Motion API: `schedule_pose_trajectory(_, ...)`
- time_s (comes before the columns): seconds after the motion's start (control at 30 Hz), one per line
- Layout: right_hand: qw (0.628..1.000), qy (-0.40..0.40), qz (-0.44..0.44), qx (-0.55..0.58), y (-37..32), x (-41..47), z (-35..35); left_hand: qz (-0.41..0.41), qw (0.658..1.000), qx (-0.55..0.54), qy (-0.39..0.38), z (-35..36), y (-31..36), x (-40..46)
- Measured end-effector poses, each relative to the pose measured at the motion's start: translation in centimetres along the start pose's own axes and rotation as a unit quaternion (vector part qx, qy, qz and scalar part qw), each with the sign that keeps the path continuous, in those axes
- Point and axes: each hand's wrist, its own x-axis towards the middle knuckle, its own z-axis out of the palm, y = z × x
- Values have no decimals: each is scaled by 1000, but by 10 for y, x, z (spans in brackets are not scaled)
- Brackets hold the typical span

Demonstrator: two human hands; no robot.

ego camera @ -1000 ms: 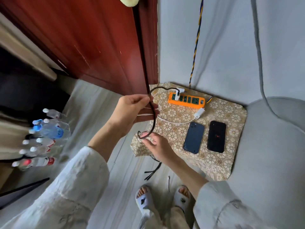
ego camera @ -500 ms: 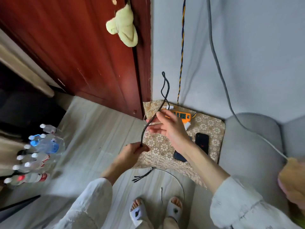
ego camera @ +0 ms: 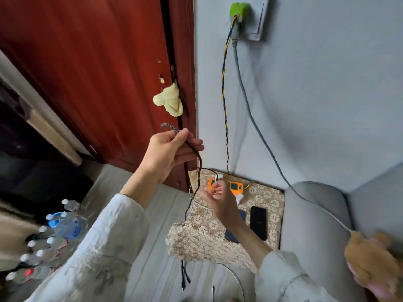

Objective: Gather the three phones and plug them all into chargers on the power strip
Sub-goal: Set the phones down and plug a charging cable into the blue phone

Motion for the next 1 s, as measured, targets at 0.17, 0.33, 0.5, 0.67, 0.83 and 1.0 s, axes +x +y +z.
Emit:
schedule_pose_trajectory(0.17, 990, -128, -57, -24, -30, 12, -17, -6, 998, -55, -19, 14, 26, -8)
schedule_pose_trajectory(0.33, 985, -117, -122, -19, -60, 13, -25, 13, 995, -96, -6, 20, 44, -8)
schedule_pose_trajectory(0.5, 987, -73, -117, 89, -104, 15, -62, 34, 992, 116, 47, 4, 6, -12)
schedule_pose_trajectory(0.67, 967, -61, -105, 225, -143, 19, -96, 12, 927, 338, -163, 9, -64, -36)
schedule_pose_trajectory(0.83, 959, -52, -72, 270, -138, 24, -108, 111, 943, 310, -55, 23, -40, -26)
schedule_pose_trajectory(1.0, 977, -192, -39, 79, -94, 9, -88, 90, 991, 85, -53, 31, 18, -18)
